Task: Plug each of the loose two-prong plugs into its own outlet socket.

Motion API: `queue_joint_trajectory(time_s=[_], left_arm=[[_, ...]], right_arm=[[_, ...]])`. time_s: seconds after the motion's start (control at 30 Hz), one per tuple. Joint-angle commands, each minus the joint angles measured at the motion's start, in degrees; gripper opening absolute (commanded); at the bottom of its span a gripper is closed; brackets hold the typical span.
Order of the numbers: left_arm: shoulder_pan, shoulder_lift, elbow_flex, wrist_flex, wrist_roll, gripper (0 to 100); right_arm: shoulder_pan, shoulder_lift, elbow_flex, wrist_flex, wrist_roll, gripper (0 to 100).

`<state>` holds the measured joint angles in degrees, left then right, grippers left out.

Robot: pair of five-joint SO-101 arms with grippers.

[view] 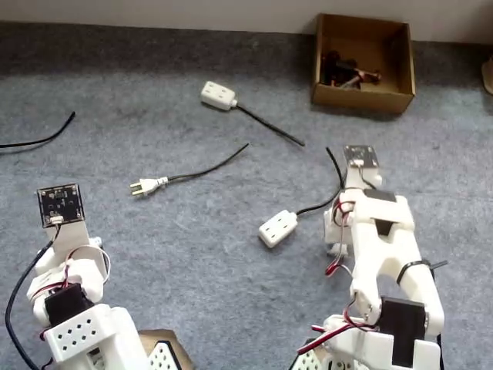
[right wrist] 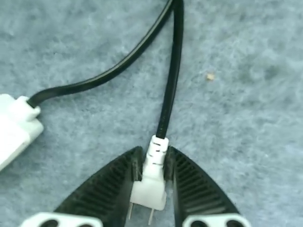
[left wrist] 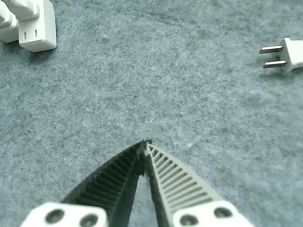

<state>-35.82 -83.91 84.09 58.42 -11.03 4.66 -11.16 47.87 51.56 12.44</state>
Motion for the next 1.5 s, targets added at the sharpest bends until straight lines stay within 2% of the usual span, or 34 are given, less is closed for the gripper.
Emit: queue_joint_trajectory(time_s=[0.0,0.4,0.53,1.47], left_arm=[[0.48,-0.84,-0.57,-1.05,-0.35,1],[0.48,-0.84,-0.57,-0.97,-0.35,1],[0.48,-0.84,-0.57,-0.88,-0.35,1],[0.48,-0.84,-0.57,-0.79,-0.35,1]], right_arm=[[0.13,-0.13,-4.44,3.12,0.79,7.8],[-0.13,0.04,-5.14,2.77,0.79,7.8],[-0.13,0.04,-4.7,-0.48,0.62,7.8],[-0.13,0.04,0.31,-0.57,0.88,7.8]])
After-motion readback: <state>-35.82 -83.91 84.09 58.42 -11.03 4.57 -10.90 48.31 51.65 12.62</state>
